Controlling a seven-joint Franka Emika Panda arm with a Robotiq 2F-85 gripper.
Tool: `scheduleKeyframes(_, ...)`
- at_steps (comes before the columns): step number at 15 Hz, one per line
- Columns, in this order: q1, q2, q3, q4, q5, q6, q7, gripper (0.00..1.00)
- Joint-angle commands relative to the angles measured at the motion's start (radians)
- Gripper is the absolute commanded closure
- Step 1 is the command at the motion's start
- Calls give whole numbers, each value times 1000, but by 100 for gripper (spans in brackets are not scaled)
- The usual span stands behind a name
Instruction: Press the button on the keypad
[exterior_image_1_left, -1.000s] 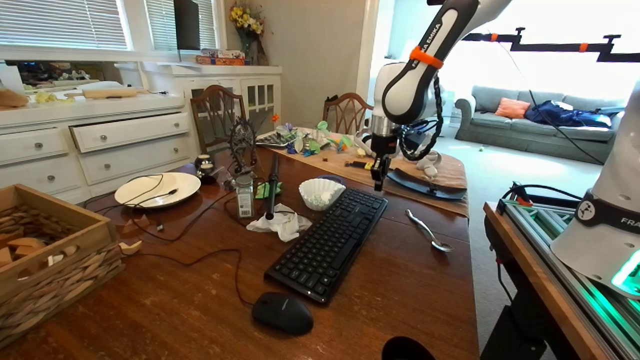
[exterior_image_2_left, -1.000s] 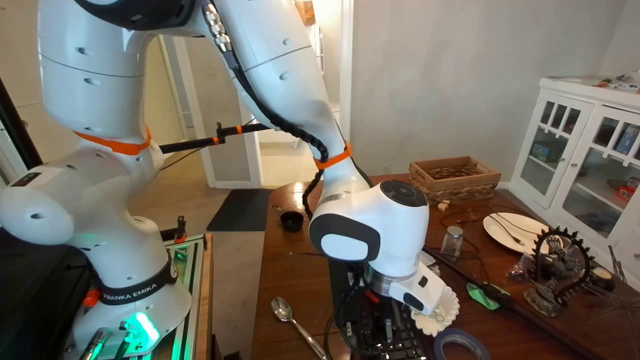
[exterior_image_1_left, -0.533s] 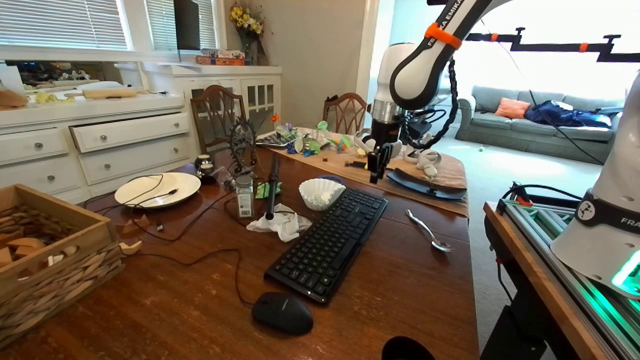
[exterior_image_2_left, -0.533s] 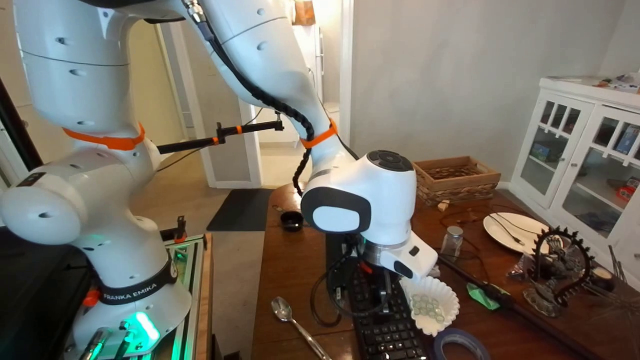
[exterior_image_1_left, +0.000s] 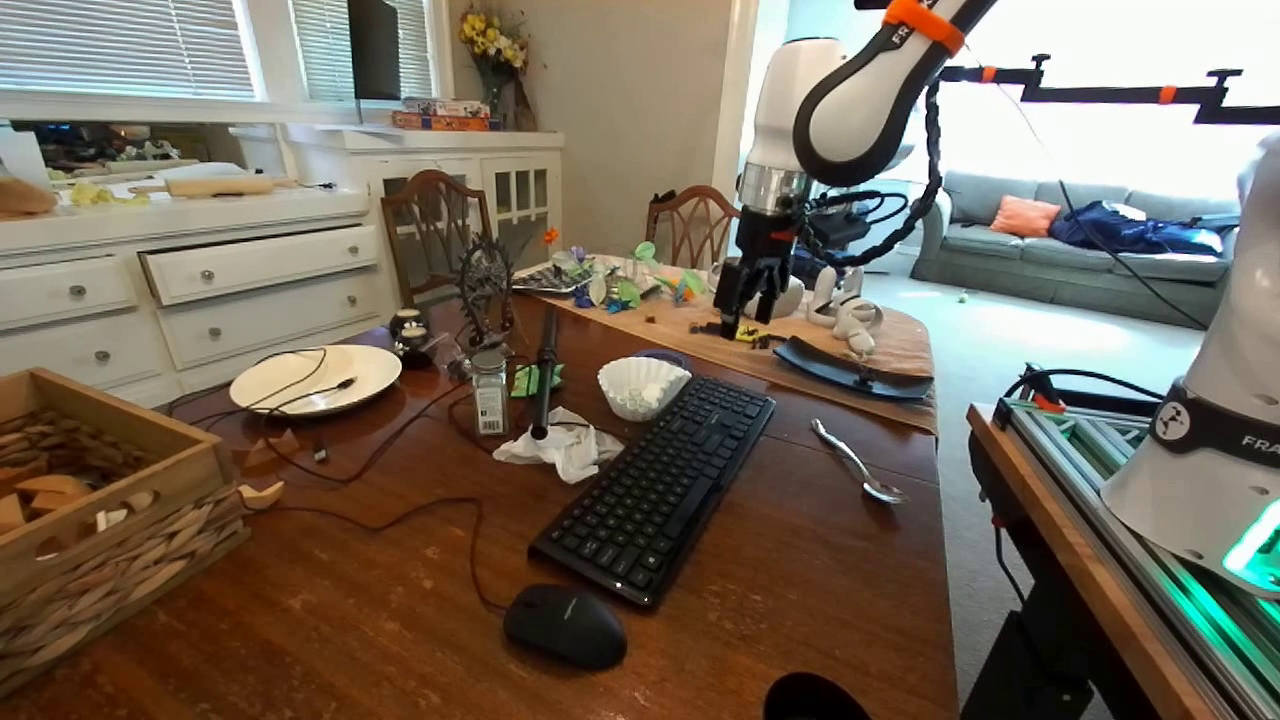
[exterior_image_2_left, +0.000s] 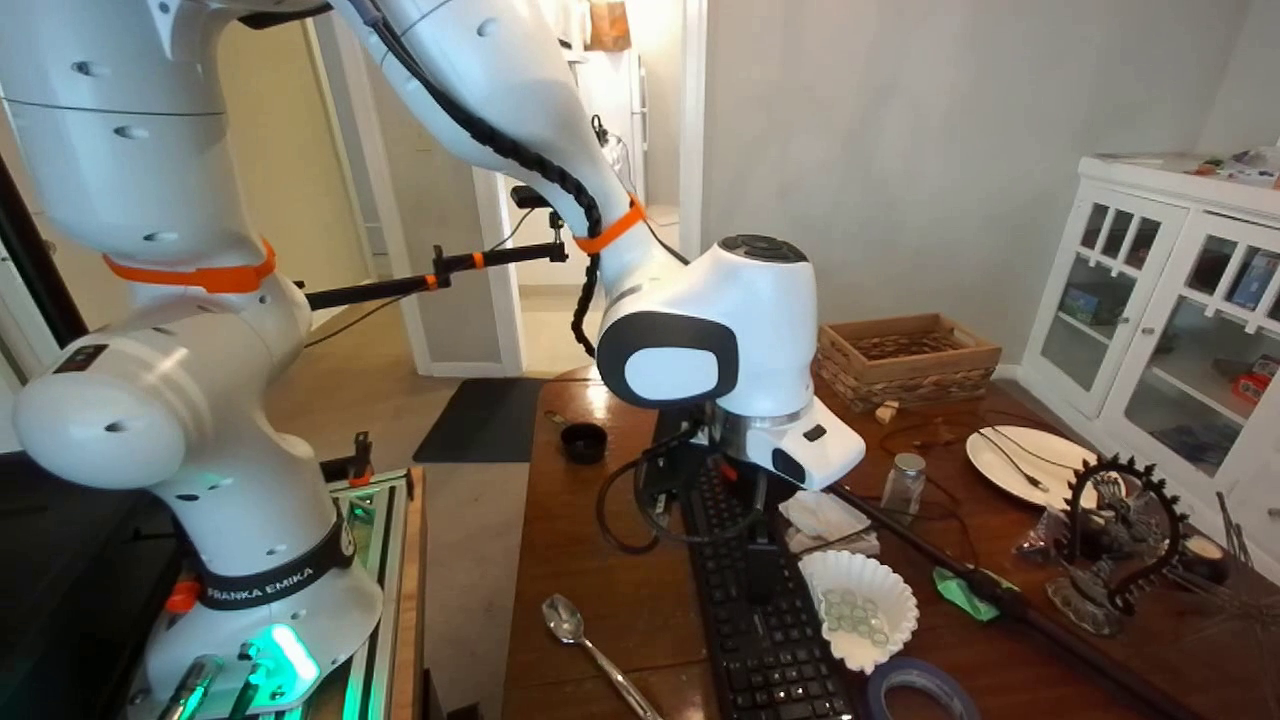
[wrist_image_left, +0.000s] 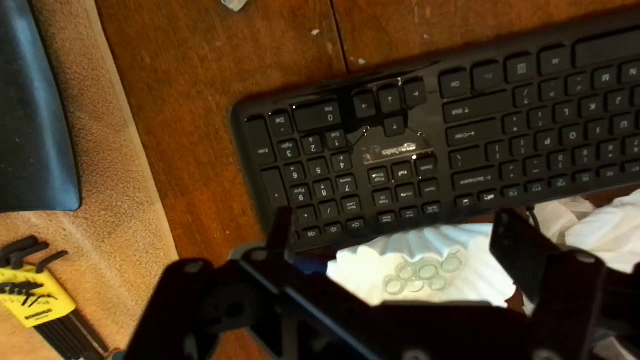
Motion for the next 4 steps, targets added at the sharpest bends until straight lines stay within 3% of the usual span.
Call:
scheduleKeyframes(1, 12, -37, -36, -23, -114, -25, 77, 0)
scheduleKeyframes(2, 6, -13, -18, -1, -51, -10, 26, 0)
scheduleKeyframes(4, 5, -14, -22, -1, -59, -10, 31, 1)
